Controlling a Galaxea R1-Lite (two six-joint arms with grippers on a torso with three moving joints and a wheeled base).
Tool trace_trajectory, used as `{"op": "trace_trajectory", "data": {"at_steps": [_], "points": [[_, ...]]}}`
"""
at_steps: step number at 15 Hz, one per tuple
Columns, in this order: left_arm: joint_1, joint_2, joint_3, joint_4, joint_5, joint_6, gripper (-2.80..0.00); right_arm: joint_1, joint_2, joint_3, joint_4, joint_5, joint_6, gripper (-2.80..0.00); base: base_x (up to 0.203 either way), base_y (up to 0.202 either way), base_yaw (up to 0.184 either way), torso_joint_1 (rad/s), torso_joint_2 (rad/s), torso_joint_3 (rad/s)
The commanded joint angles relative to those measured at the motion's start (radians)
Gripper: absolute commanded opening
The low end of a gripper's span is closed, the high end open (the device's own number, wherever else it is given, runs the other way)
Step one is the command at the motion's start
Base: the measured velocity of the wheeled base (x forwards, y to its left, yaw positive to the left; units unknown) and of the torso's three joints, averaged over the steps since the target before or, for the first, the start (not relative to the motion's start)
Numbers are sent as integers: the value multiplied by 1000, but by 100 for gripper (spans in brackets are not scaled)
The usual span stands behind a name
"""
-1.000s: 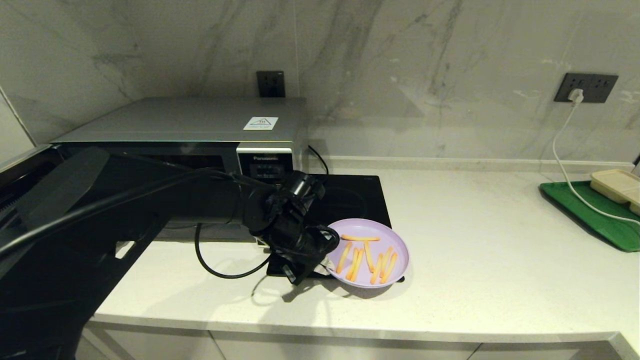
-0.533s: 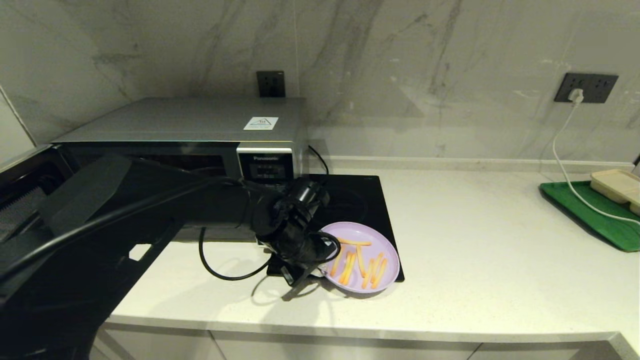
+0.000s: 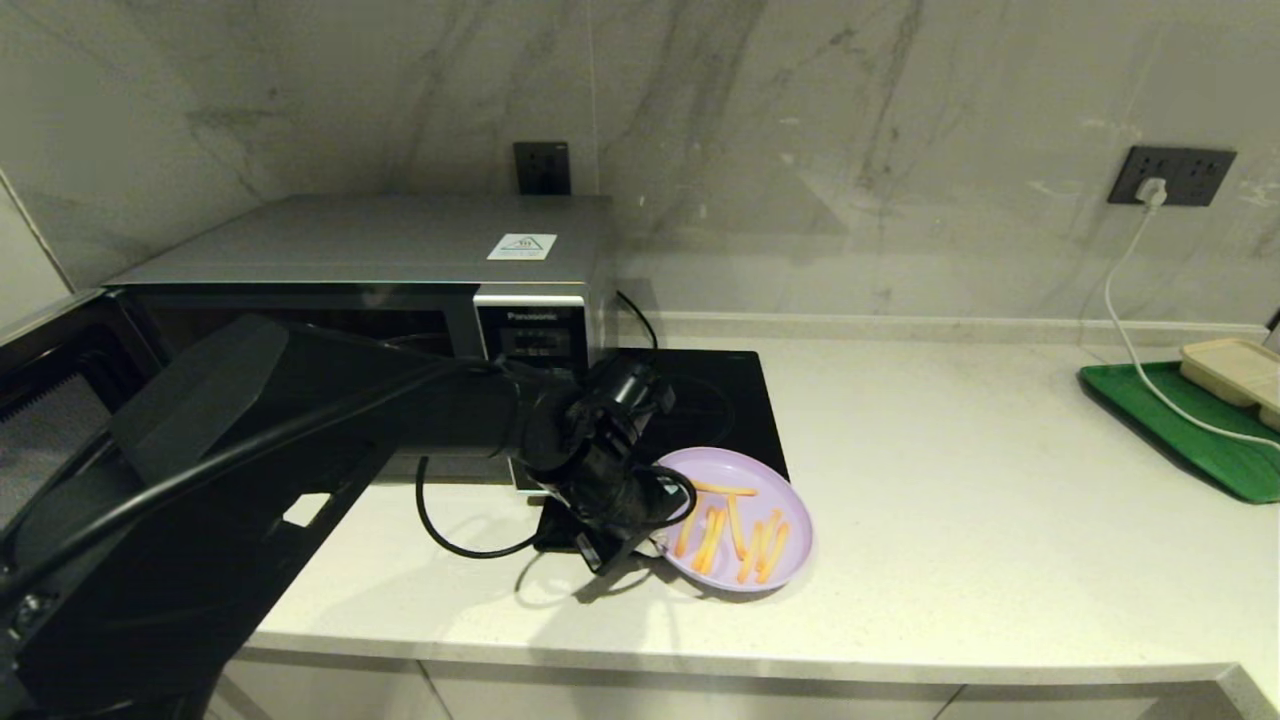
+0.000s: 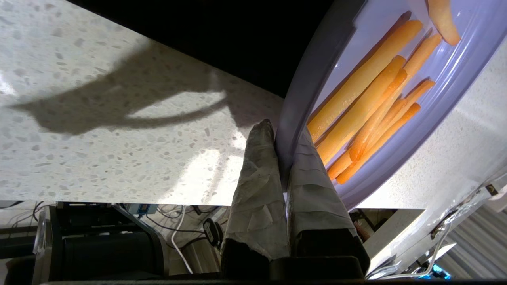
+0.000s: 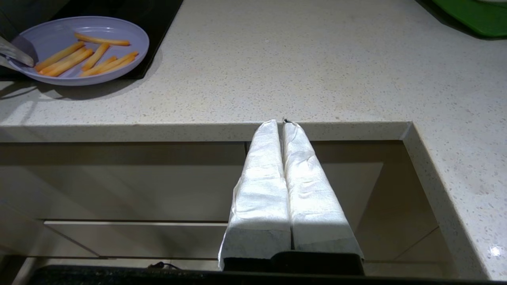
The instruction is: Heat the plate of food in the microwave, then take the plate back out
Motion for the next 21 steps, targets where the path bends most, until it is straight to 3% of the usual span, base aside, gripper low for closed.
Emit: {"op": "trace_trajectory", "data": {"at_steps": [1,3,4,11,18,19,21], "points": [[-1,4,-4,3,-3,-4,-280,1,1,0,1,0,0,-280,0,0,0,0,0,0],[-8,12,-20,33,-2,1,-280,0,1,0,1,0,0,-280,0,0,0,0,0,0],[-10,19,-28,49,-2,18,0,0,1,0,1,0,0,-280,0,0,0,0,0,0],[-3,9,-27,55,6,15,0,1,1,0,1,0,0,-280,0,0,0,0,0,0],[9,-109,31,114,23,-4,0,1,1,0,1,0,0,-280,0,0,0,0,0,0],[9,-127,45,115,23,-12,-280,1,1,0,1,0,0,-280,0,0,0,0,0,0],[6,-169,75,116,22,-30,-280,0,1,0,1,0,0,-280,0,0,0,0,0,0]]}}
